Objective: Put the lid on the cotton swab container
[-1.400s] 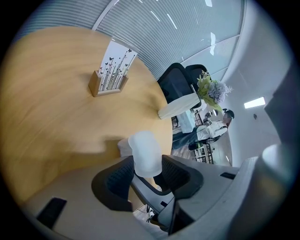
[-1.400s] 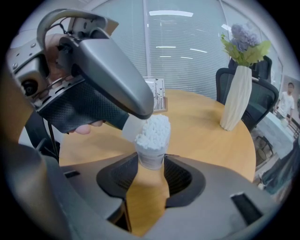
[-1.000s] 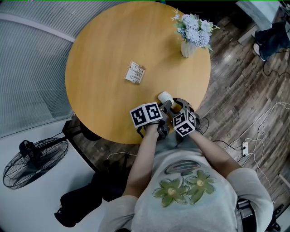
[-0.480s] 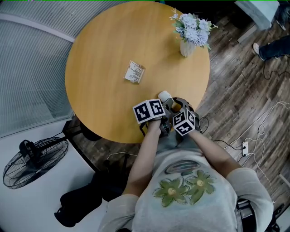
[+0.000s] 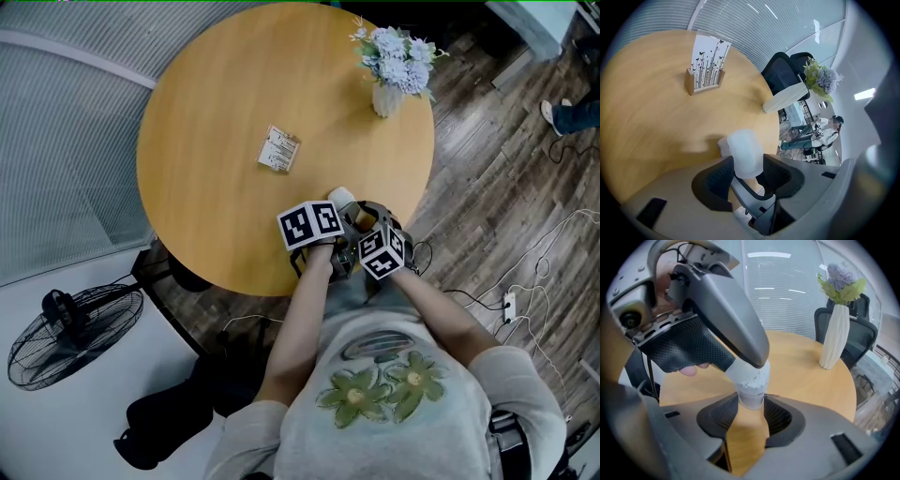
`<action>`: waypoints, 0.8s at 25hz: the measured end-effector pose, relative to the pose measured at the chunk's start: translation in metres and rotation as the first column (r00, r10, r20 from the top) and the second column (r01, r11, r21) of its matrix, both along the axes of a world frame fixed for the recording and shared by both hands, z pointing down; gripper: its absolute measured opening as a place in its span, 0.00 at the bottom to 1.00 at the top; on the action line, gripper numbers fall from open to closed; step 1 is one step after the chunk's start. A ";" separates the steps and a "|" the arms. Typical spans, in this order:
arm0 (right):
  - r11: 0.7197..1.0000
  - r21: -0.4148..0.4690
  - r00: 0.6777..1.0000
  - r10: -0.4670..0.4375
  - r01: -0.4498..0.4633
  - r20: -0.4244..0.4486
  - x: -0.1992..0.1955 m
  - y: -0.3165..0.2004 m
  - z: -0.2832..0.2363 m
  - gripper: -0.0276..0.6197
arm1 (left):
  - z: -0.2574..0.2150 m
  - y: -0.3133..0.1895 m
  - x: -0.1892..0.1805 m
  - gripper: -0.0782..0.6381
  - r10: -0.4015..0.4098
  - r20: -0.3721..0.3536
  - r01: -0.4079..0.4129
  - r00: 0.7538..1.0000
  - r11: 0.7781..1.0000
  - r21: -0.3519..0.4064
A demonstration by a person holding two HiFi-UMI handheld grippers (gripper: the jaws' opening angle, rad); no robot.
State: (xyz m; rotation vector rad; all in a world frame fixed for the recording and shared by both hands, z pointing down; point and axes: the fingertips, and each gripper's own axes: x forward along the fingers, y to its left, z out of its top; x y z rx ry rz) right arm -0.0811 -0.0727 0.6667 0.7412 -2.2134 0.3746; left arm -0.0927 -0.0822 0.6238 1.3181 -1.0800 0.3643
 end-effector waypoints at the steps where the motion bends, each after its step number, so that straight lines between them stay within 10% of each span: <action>1: 1.000 -0.001 1.000 -0.002 0.002 -0.001 0.000 0.000 0.000 0.32 | 0.000 0.000 0.000 0.38 0.002 -0.005 -0.002 1.000 1.000 0.001; 20: 1.000 0.005 1.000 -0.023 0.023 -0.008 0.000 0.002 0.000 0.32 | -0.010 0.006 -0.007 0.35 -0.071 -0.083 0.074 0.994 0.997 0.027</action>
